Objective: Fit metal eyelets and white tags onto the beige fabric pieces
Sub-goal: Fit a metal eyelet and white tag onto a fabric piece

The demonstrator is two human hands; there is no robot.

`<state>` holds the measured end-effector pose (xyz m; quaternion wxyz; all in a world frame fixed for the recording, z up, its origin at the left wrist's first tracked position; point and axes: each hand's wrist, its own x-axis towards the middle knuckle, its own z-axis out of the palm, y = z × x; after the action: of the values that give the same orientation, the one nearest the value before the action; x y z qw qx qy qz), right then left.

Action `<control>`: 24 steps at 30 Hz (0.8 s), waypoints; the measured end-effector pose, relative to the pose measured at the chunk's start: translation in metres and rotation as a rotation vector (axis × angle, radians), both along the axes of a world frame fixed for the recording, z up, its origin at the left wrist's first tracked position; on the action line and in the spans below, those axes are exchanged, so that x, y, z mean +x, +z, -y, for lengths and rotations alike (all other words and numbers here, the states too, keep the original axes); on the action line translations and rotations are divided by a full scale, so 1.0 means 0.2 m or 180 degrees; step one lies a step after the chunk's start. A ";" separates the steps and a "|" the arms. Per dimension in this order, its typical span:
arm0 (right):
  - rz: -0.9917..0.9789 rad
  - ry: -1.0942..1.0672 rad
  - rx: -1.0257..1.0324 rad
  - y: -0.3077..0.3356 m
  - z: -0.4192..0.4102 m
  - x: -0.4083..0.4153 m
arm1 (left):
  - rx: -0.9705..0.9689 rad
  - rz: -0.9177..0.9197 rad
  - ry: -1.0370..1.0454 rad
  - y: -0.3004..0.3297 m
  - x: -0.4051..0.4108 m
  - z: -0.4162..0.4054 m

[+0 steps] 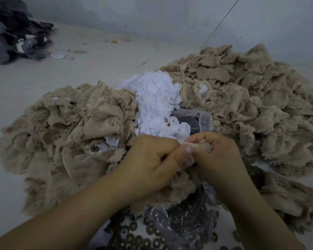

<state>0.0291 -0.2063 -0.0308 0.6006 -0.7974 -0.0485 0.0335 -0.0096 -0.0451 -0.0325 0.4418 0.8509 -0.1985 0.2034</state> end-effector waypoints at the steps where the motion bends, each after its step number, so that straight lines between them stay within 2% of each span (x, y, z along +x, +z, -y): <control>1: 0.0058 0.0006 -0.0035 0.00 0.00 0.00 | -0.0433 -0.0139 0.0221 -0.01 0.01 -0.01; 3: 0.0089 0.0037 -0.0056 0.00 -0.01 -0.01 | -0.1128 -0.0443 0.0673 -0.02 0.04 -0.03; 5: 0.0057 0.0049 -0.0045 0.00 -0.01 -0.01 | -0.1555 -0.0929 0.0869 -0.01 0.07 -0.05; 8: 0.0025 0.0038 -0.0001 0.00 -0.01 -0.01 | -0.2041 -0.1728 0.0446 -0.01 0.10 -0.08; 9: 0.0024 0.0044 0.0010 0.00 0.00 0.00 | -0.1860 -0.1709 0.0253 -0.01 0.09 -0.10; 12: 0.0071 0.0071 0.0003 -0.01 0.00 0.00 | -0.0558 -0.1124 -0.0124 0.01 0.07 -0.13; 13: 0.0090 0.0077 -0.0011 -0.02 0.00 0.00 | -0.0303 -0.1036 -0.0193 0.01 0.07 -0.13; 18: 0.0140 0.0119 -0.0051 -0.02 0.01 0.01 | -0.0380 -0.0823 -0.0019 0.03 0.08 -0.12; 24: 0.0431 0.0316 -0.0311 -0.04 0.00 0.01 | -0.0553 -0.0979 -0.0081 0.04 0.13 -0.13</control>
<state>0.0304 -0.2060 -0.0380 0.5540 -0.8228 -0.1268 0.0115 0.0171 -0.0189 -0.0245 0.5413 0.8280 -0.1210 0.0815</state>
